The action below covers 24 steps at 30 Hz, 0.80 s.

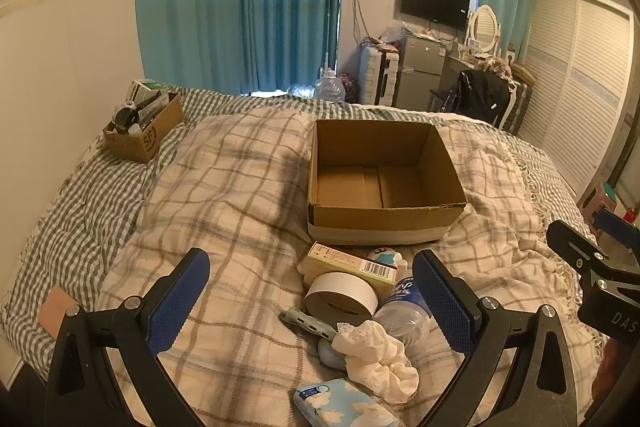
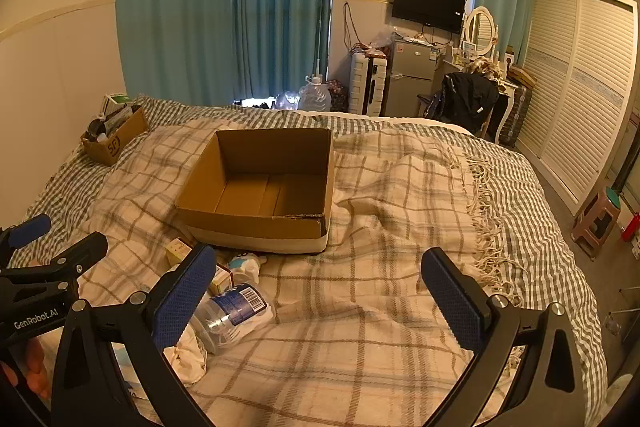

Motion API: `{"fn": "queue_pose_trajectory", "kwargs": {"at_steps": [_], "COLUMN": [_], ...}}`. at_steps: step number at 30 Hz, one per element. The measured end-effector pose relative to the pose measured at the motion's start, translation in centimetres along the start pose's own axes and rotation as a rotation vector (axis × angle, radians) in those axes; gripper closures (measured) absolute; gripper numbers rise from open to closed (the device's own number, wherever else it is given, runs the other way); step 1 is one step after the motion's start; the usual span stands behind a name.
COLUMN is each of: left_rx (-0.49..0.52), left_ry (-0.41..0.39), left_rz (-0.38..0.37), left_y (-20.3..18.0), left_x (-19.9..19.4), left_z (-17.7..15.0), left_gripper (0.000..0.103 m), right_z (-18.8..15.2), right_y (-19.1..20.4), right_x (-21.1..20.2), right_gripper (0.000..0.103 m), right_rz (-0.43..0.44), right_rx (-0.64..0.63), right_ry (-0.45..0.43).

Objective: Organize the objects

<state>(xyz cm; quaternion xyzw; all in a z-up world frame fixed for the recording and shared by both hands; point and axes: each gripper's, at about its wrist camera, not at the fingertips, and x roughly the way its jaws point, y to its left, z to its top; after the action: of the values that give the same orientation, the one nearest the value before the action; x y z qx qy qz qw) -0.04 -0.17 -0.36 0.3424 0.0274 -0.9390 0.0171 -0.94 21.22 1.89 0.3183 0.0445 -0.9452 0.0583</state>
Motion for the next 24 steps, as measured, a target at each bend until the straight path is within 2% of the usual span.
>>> {"fn": "queue_pose_trajectory", "kwargs": {"at_steps": [24], "left_rx": [-0.007], "left_ry": [0.006], "left_rz": [0.014], "left_y": [0.05], "left_x": [-0.46], "left_z": [0.34], "left_gripper": [0.0], "right_z": [0.23], "right_y": [0.48], "right_x": [-0.82], "right_gripper": [0.001], "right_rz": [0.012], "right_rx": [-0.014], "right_ry": [-0.005]}}
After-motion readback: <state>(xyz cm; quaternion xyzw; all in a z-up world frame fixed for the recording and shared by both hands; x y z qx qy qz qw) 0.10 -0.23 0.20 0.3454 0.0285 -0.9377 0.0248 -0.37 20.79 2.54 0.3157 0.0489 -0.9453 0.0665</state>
